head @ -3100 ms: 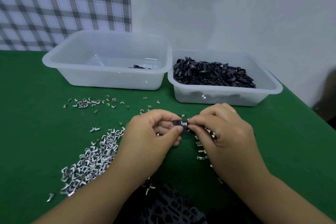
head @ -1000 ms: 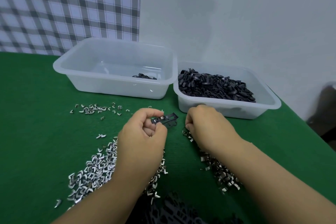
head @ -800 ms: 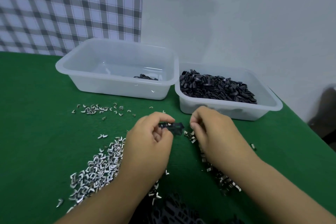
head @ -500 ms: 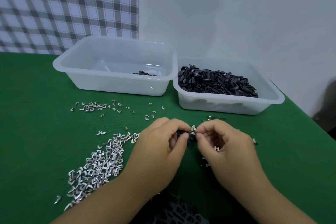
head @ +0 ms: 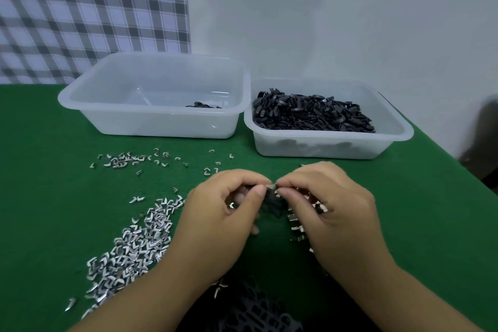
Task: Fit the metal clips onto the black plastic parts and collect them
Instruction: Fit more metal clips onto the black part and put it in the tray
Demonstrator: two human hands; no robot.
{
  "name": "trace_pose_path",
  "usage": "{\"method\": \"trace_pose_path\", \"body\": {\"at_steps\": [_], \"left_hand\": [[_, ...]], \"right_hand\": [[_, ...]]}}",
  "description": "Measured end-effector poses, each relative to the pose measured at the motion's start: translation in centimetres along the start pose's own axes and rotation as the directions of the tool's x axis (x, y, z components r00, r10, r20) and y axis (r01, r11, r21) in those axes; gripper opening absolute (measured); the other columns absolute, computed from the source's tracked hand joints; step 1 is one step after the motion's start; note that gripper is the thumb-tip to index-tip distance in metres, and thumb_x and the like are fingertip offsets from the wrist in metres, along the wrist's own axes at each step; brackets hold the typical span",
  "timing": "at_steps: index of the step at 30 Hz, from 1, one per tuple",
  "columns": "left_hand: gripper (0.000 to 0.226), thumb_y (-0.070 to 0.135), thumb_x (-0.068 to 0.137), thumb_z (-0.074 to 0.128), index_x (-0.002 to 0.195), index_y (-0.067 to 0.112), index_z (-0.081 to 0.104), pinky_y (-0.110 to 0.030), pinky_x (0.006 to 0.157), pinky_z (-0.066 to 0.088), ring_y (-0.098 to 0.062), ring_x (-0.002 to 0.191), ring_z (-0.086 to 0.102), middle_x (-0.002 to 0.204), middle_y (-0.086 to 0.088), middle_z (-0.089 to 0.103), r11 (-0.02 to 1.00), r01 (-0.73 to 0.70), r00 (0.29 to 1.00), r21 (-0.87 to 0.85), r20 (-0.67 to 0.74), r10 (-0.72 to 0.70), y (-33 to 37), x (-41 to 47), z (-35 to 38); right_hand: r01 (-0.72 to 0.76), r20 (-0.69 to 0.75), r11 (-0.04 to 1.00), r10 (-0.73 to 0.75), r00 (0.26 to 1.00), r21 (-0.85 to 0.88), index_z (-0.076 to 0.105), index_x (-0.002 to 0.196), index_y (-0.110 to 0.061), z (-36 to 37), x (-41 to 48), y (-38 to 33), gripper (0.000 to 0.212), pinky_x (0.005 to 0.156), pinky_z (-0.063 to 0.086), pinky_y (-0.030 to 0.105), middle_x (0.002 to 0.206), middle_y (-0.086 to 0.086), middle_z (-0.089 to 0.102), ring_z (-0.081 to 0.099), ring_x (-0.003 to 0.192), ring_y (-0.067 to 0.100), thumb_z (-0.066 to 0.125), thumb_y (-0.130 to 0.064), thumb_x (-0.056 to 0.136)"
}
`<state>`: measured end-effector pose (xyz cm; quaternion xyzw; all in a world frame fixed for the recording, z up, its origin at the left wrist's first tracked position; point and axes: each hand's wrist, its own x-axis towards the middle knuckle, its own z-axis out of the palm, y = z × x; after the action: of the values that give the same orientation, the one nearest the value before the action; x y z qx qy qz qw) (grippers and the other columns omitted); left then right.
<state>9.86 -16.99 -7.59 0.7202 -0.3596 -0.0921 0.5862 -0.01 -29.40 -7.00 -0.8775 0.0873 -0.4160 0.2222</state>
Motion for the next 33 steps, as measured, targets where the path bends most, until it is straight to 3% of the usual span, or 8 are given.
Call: {"method": "trace_pose_path", "body": {"at_steps": [3,8,18,33], "left_hand": [[0.031,-0.001,0.085,0.062,0.087,0.028,0.072,-0.019,0.056,0.055,-0.012,0.057,0.068,0.068,0.003,0.066,0.978,0.086,0.996,-0.189,-0.022,-0.091,-0.19,0.18,0.21],[0.027,-0.003,0.083,0.065,0.081,0.024,0.072,-0.020,0.057,0.056,-0.017,0.059,0.071,0.068,-0.003,0.070,0.950,0.121,0.989,-0.287,-0.043,-0.139,-0.35,0.47,0.30],[0.028,-0.005,0.082,0.064,0.077,0.021,0.073,-0.020,0.056,0.056,-0.019,0.058,0.071,0.066,-0.005,0.071,0.938,0.132,0.989,-0.321,-0.016,-0.145,-0.24,0.49,0.43],[0.027,-0.004,0.083,0.064,0.076,0.021,0.072,-0.018,0.056,0.055,-0.018,0.058,0.071,0.066,-0.005,0.071,0.941,0.134,0.990,-0.311,-0.006,-0.143,-0.10,0.51,0.39]], "right_hand": [[-0.040,-0.064,0.998,0.037,0.997,-0.047,0.072,0.082,-0.013,-0.25,0.06,0.27,0.006,0.070,0.045,0.026,0.078,-0.004,0.059,0.056,0.078,0.017,0.068,-0.014,0.078],[-0.027,-0.062,0.996,0.022,0.998,-0.082,0.073,0.079,-0.012,-0.01,0.00,0.44,0.003,0.070,0.041,0.023,0.075,-0.002,0.057,0.051,0.076,0.017,0.070,-0.013,0.077],[-0.036,-0.058,0.997,0.032,0.998,-0.065,0.073,0.076,-0.014,0.20,-0.10,0.65,0.004,0.067,0.042,0.030,0.072,-0.003,0.057,0.051,0.075,0.017,0.074,-0.010,0.075],[-0.067,-0.050,0.998,0.067,0.996,-0.006,0.074,0.077,-0.016,0.02,0.01,0.62,0.003,0.068,0.042,0.024,0.072,-0.005,0.059,0.052,0.076,0.015,0.073,-0.015,0.074]]}}
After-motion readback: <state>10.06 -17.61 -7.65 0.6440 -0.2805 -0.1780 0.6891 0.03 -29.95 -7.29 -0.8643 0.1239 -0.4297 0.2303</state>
